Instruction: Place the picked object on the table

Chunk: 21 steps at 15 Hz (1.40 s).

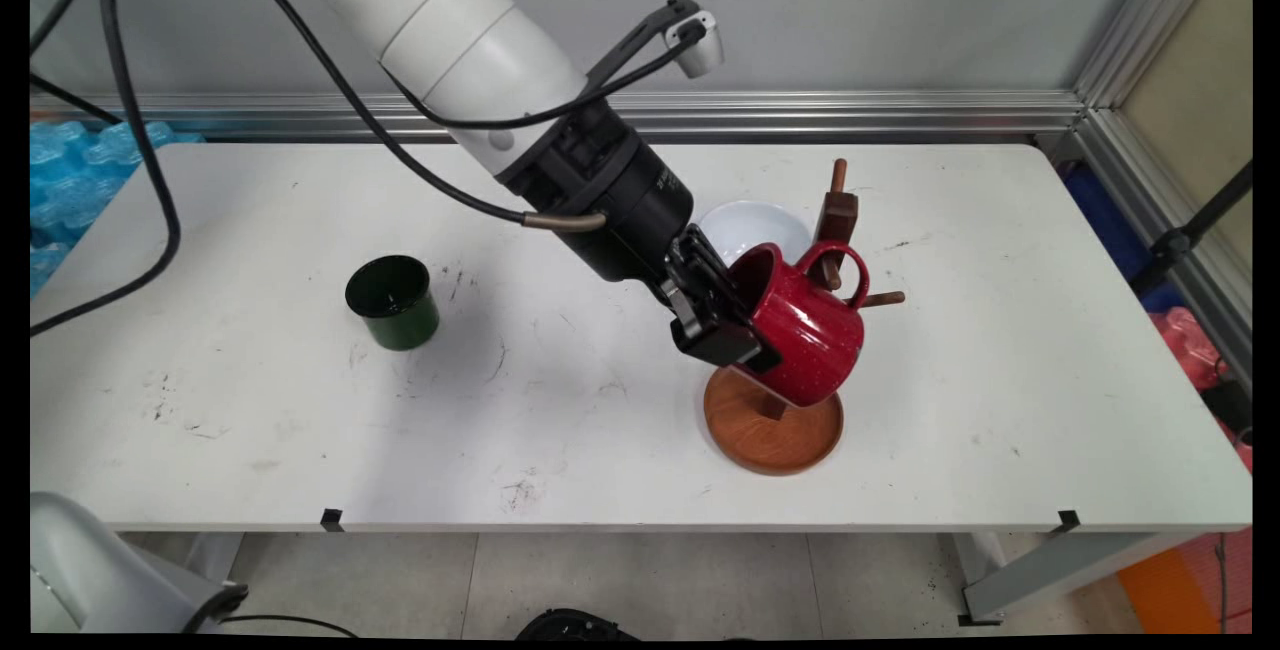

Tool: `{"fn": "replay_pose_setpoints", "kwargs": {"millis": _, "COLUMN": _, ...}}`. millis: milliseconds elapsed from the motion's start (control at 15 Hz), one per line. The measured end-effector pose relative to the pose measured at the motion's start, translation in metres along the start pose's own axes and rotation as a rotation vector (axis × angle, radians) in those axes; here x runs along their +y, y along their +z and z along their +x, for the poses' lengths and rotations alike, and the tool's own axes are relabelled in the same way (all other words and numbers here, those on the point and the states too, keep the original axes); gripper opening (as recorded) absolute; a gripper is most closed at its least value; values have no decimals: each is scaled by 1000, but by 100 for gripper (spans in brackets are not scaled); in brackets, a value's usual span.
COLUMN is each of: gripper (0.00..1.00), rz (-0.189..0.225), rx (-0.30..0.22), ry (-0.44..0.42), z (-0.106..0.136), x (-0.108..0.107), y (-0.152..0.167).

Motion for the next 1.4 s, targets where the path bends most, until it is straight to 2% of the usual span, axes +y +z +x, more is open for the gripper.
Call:
{"fn": "replay_pose_setpoints", "kwargs": {"millis": 467, "gripper": 0, "rz": -43, "rx": 4, "ry": 15, "z": 4, "x": 24, "y": -8}}
{"fn": "replay_pose_setpoints", "kwargs": {"millis": 867, "gripper": 0, "rz": -63, "rx": 6, "ry": 25, "z": 8, "x": 40, "y": -19}}
{"fn": "replay_pose_setpoints", "kwargs": {"millis": 1200, "gripper": 0, "rz": -45, "rx": -36, "ry": 31, "z": -1, "x": 46, "y": -40}}
{"fn": "replay_pose_setpoints", "kwargs": {"millis": 1400, "gripper": 0, "rz": 7, "rx": -88, "ry": 36, "z": -11, "x": 42, "y": -62}}
